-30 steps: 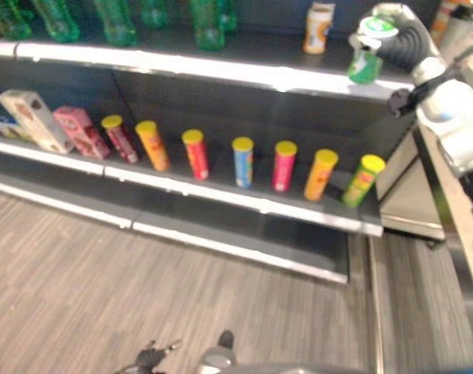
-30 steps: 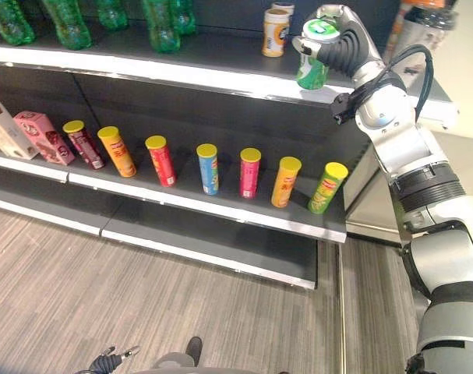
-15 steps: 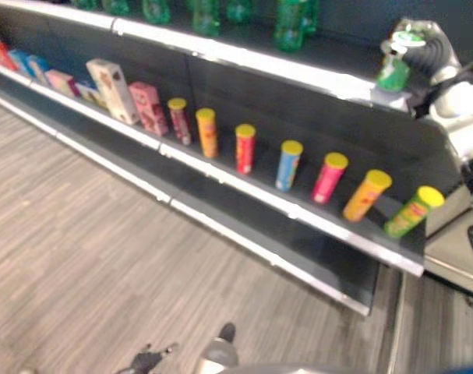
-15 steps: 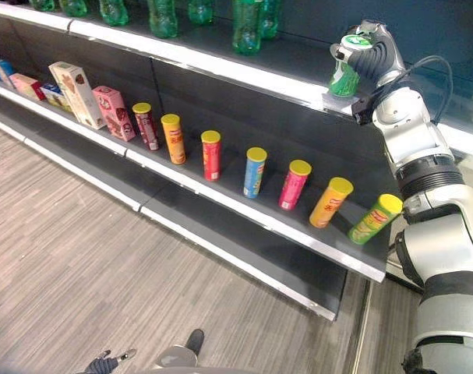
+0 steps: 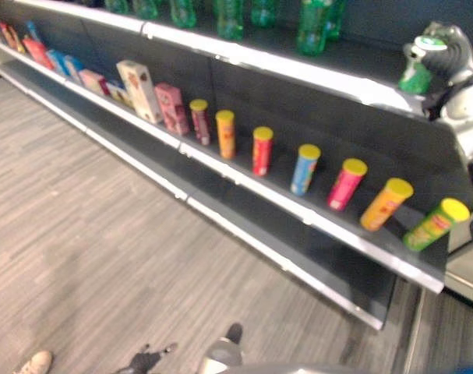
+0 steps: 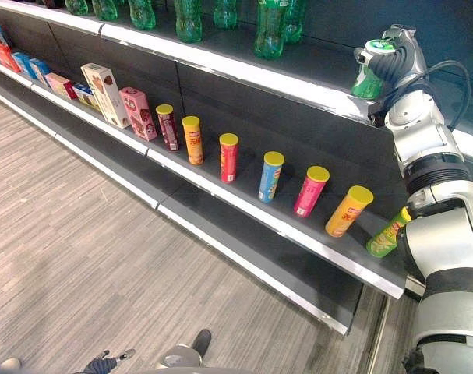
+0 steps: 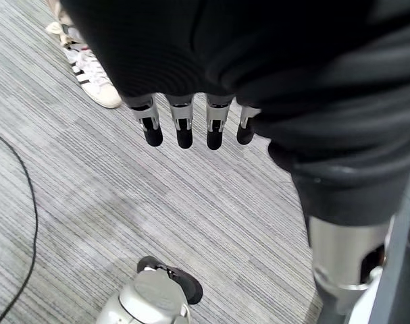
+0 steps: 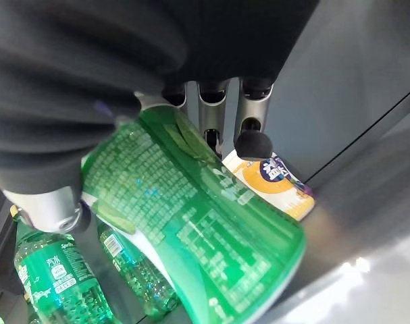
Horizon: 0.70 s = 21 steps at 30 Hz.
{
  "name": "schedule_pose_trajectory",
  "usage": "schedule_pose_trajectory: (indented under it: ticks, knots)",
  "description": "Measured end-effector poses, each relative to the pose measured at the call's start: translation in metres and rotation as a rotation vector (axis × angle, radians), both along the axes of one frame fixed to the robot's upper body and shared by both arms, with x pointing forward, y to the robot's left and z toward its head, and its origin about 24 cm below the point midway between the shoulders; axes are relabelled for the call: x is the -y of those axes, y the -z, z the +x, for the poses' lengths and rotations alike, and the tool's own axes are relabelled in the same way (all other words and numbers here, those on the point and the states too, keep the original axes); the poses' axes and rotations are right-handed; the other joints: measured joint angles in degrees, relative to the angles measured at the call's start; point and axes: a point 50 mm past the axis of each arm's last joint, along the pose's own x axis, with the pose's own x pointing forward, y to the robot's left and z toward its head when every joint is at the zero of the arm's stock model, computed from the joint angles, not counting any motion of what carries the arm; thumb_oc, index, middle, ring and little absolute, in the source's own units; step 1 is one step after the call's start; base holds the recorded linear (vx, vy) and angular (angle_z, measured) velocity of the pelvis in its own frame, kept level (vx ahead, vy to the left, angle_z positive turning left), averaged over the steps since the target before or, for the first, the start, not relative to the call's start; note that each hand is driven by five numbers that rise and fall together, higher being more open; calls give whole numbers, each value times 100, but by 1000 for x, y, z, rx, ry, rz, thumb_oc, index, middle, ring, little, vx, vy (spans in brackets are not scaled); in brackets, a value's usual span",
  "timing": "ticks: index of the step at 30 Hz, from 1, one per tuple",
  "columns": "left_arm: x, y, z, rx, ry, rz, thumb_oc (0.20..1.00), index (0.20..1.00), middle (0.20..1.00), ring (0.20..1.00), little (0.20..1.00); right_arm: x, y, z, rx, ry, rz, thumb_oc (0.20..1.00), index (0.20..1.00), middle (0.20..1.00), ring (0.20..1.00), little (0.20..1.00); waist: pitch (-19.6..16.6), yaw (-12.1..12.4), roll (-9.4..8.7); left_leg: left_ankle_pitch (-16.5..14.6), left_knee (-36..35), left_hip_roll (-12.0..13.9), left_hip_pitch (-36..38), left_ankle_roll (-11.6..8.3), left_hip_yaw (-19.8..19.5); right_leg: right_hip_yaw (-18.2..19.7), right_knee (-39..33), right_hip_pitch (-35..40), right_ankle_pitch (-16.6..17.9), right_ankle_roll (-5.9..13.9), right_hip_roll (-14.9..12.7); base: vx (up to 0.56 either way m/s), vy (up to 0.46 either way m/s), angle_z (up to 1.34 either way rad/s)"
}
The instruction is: Put the goods on the table back onto the shelves and tidy them up.
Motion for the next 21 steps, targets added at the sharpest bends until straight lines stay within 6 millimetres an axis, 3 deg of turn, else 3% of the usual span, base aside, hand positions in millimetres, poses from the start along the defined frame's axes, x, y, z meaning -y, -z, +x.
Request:
schedule_pose_trajectory:
  ticks: [21]
  knots:
    - [-1, 1, -4, -14, -6, 6, 1000, 1000, 1000, 1000, 1000, 7, 6, 1, -24, 47, -14, 200, 200, 200, 200, 200, -12, 31, 10, 19, 0, 1, -4, -11, -35, -26, 0, 11, -4, 2, 14, 0, 0, 0]
